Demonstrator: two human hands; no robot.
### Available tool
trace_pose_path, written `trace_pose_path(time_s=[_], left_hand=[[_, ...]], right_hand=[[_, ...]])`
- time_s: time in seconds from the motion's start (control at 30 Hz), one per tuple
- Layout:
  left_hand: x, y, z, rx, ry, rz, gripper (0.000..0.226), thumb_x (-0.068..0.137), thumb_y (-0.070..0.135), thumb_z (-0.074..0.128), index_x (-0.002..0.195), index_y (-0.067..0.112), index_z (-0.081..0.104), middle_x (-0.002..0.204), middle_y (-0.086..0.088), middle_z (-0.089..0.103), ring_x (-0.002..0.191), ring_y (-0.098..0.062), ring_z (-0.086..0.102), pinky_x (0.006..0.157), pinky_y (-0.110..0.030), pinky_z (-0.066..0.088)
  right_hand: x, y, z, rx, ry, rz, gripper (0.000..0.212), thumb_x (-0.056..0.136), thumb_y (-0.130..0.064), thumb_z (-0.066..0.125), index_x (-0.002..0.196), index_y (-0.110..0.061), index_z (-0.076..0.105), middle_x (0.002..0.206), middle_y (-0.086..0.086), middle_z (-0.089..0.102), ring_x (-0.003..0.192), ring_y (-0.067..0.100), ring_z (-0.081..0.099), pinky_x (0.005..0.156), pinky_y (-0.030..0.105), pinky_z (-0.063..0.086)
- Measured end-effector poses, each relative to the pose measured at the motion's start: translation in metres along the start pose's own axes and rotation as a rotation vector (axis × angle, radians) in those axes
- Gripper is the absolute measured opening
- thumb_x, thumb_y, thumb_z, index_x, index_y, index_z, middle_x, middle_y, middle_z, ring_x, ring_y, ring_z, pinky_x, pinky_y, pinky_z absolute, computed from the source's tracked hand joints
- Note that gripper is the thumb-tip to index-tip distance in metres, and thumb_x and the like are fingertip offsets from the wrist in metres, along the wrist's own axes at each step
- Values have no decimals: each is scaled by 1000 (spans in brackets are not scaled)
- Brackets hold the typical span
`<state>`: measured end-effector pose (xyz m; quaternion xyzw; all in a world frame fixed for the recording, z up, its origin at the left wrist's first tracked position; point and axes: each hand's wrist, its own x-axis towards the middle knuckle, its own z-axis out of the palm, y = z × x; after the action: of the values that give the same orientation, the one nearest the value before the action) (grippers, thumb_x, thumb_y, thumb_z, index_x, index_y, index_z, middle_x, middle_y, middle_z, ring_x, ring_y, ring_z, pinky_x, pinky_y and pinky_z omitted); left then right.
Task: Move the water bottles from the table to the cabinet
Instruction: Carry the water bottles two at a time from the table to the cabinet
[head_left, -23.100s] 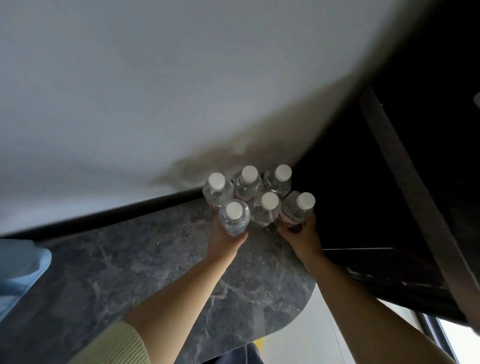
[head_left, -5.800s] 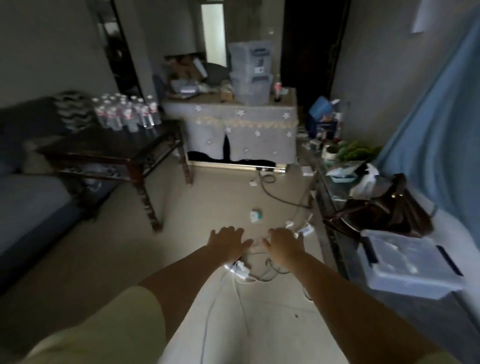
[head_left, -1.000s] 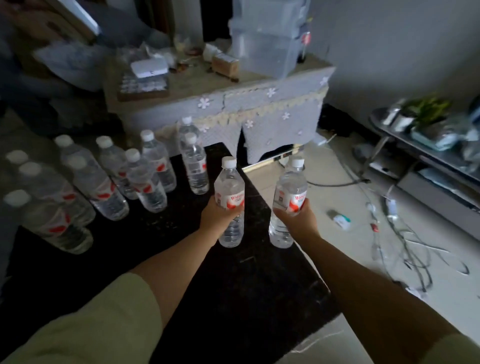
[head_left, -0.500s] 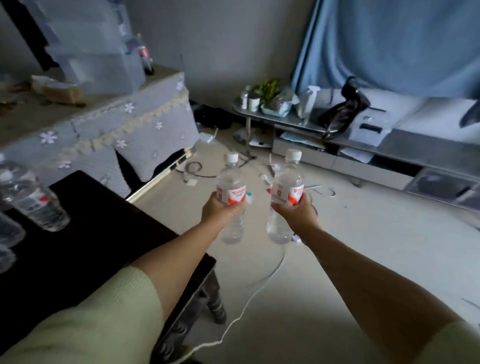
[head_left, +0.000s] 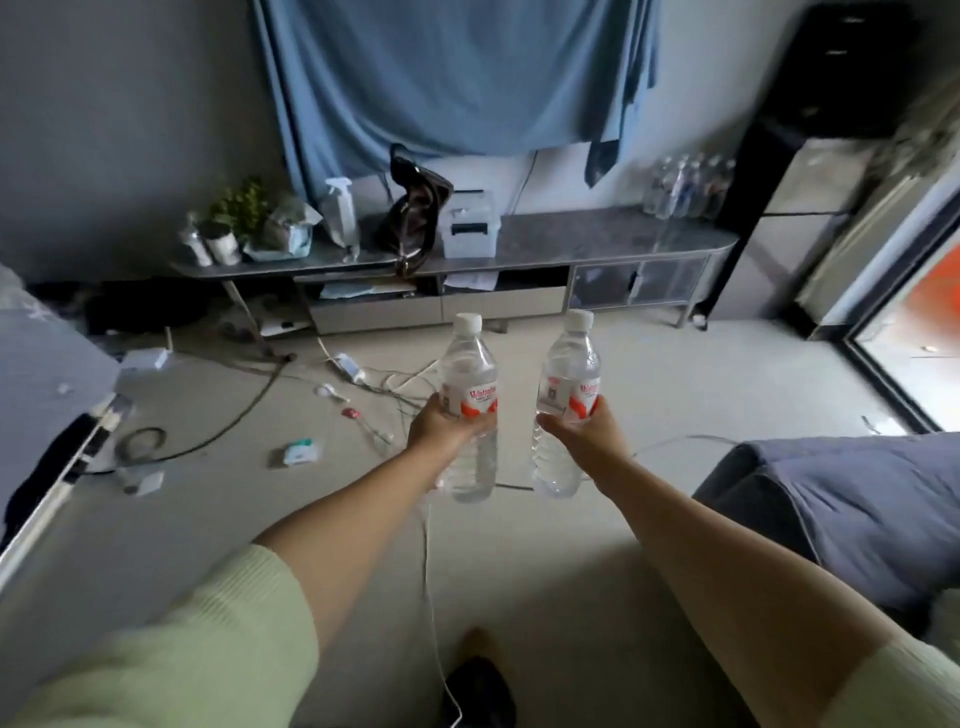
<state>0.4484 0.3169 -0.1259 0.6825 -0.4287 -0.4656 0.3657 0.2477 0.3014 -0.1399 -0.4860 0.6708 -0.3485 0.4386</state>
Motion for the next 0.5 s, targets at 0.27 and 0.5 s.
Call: trace_pose_path(time_s=[0.27,0.5], left_hand=[[106,68,61,108,-233,103,65,62,50,82,116,23,61,107,1,70,97,-22,65,89,-40,53],[192,120,98,141,-350,161,57,69,41,82,118,20,60,109,0,69,99,-23,63,85,-34,49]], right_hand=[[87,-17,-51,38,183,50,62,59,-44,80,112,-20,60,98,-2,72,90,18,69,85,40,56],[158,-34,-71,83,287,73,54,70,-33,83,115,-18,58,102,0,71,95,20,67,89,41,54]])
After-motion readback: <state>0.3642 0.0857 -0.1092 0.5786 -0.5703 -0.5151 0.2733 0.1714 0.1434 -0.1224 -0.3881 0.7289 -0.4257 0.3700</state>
